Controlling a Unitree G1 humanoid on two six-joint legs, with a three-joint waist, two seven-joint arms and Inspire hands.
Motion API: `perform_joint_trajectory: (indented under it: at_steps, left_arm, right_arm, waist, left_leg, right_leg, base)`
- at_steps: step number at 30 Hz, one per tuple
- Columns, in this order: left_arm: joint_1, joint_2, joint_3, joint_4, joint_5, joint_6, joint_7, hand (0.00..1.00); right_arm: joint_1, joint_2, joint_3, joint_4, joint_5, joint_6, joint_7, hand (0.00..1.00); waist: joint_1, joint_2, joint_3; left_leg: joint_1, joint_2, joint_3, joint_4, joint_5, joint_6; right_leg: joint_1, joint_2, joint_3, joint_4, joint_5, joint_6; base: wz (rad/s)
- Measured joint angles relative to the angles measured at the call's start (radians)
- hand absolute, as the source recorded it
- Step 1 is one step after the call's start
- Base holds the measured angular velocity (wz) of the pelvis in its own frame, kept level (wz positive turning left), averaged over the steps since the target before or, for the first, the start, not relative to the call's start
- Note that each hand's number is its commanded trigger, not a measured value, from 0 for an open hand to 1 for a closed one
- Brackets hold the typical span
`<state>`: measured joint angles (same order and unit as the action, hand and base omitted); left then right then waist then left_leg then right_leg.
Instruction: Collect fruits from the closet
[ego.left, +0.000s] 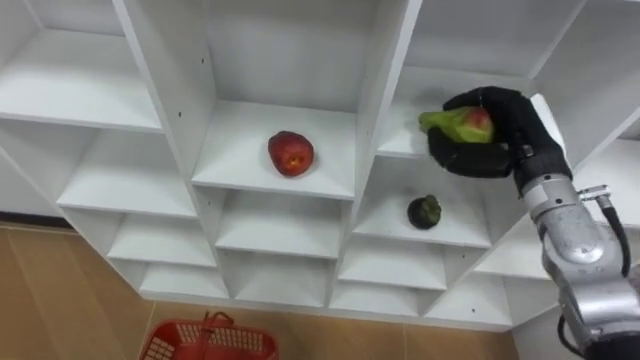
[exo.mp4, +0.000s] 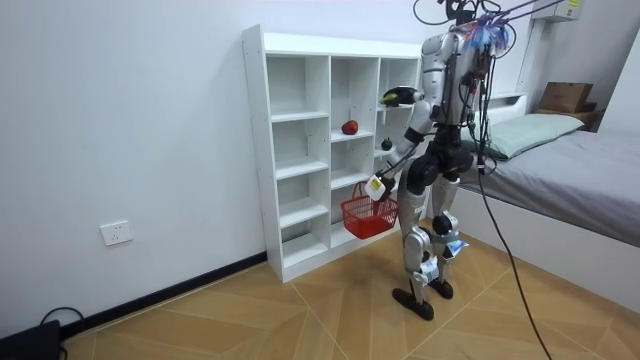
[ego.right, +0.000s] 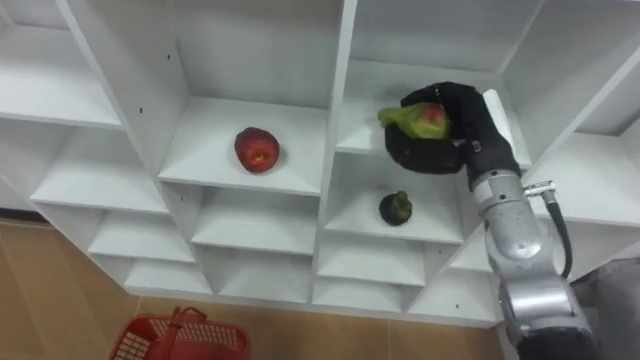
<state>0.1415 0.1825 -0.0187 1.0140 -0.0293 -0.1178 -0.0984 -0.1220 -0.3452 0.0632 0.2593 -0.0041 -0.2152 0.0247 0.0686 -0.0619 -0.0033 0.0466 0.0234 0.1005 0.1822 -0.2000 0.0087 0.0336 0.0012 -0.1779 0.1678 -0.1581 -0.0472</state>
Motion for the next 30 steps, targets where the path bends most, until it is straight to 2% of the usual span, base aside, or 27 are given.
perform_joint_trajectory:
  at_steps: [3, 5, 11, 12, 13, 15, 18, 24, 27, 30]
  left_arm:
    - [0.001, 0.000, 0.001, 0.000, -0.001, -0.006, 0.002, 1.00]
    - [0.001, 0.000, 0.001, 0.000, -0.001, -0.008, 0.002, 1.00]
    - [-0.002, 0.000, -0.009, -0.025, -0.006, -0.021, 0.001, 1.00]
    - [-0.002, 0.000, -0.015, -0.035, -0.006, -0.022, 0.001, 1.00]
    - [-0.003, 0.000, -0.023, -0.056, -0.008, -0.025, 0.001, 1.00]
    - [-0.014, 0.001, -0.035, -0.064, -0.033, -0.040, 0.001, 1.00]
    - [-0.026, 0.000, -0.056, -0.065, -0.079, -0.044, 0.001, 1.00]
    - [-0.042, 0.001, -0.067, -0.105, -0.098, -0.048, 0.001, 1.00]
    - [-0.046, 0.000, -0.086, -0.196, -0.099, -0.049, 0.007, 1.00]
    - [-0.111, -0.001, -0.127, -0.211, -0.145, -0.061, 0.009, 1.00]
  right_arm:
    - [0.074, 0.014, 0.004, -0.110, -0.011, 0.002, 0.044, 1.00]
    - [0.090, 0.030, 0.003, -0.139, -0.005, 0.002, 0.063, 1.00]
    - [0.120, 0.052, 0.004, -0.202, -0.003, -0.003, 0.129, 1.00]
    - [0.126, 0.055, 0.004, -0.203, -0.003, -0.003, 0.133, 1.00]
    - [0.140, 0.063, 0.005, -0.210, -0.003, -0.003, 0.141, 1.00]
    - [0.168, 0.064, 0.019, -0.233, 0.001, -0.003, 0.154, 1.00]
    - [0.202, 0.064, 0.052, -0.246, 0.002, -0.003, 0.190, 1.00]
    - [0.221, 0.068, 0.075, -0.246, 0.002, -0.003, 0.229, 1.00]
    - [0.221, 0.072, 0.100, -0.234, 0.000, -0.003, 0.228, 1.00]
    - [0.218, 0.076, 0.165, -0.171, -0.010, -0.004, 0.219, 1.00]
  waist:
    - [-0.017, 0.004, 0.0005]
    - [-0.035, 0.004, 0.0005]
    - [-0.050, 0.012, 0.0044]
    - [-0.052, 0.013, 0.0046]
    - [-0.051, 0.013, -0.0001]
    - [-0.050, 0.016, 0.0010]
    - [-0.042, 0.022, 0.0022]
    - [-0.054, 0.014, 0.0047]
    - [-0.061, 0.006, 0.0059]
    - [-0.058, 0.006, 0.0085]
  left_leg:
    - [-0.001, 0.000, 0.000, 0.000, 0.000, 0.000]
    - [-0.001, 0.000, 0.005, 0.003, 0.000, 0.000]
    - [-0.003, 0.001, 0.011, 0.005, 0.000, 0.000]
    - [-0.005, 0.001, 0.011, 0.006, 0.000, 0.000]
    - [-0.012, 0.001, 0.012, 0.007, 0.000, 0.001]
    - [-0.018, 0.001, 0.013, 0.008, 0.000, 0.001]
    - [-0.019, 0.002, 0.023, 0.006, 0.000, 0.001]
    - [-0.027, 0.000, 0.025, 0.007, 0.000, 0.001]
    - [-0.052, 0.002, 0.033, 0.018, 0.000, 0.001]
    - [-0.076, 0.004, 0.034, 0.023, 0.003, 0.005]
  right_leg:
    - [0.000, 0.000, 0.000, 0.001, 0.000, 0.000]
    - [0.000, 0.000, 0.002, 0.002, 0.000, 0.000]
    - [-0.002, 0.003, 0.014, 0.003, 0.004, 0.001]
    - [-0.003, 0.002, 0.014, 0.003, 0.004, 0.001]
    - [-0.015, 0.002, 0.014, 0.005, 0.004, 0.001]
    - [-0.023, 0.002, 0.014, 0.008, 0.005, 0.000]
    - [-0.036, 0.003, 0.029, 0.018, 0.005, 0.000]
    - [-0.048, 0.003, 0.038, 0.021, 0.005, 0.000]
    - [-0.070, 0.002, 0.039, 0.025, 0.008, 0.001]
    - [-0.088, 0.003, 0.039, 0.025, 0.015, 0.000]
  base:
    - [0.00]
    - [0.00]
    - [-0.04]
    - [0.00]
    - [0.00]
    - [-0.03]
    - [-0.15]
    - [-0.05]
    - [0.00]
    - [0.00]
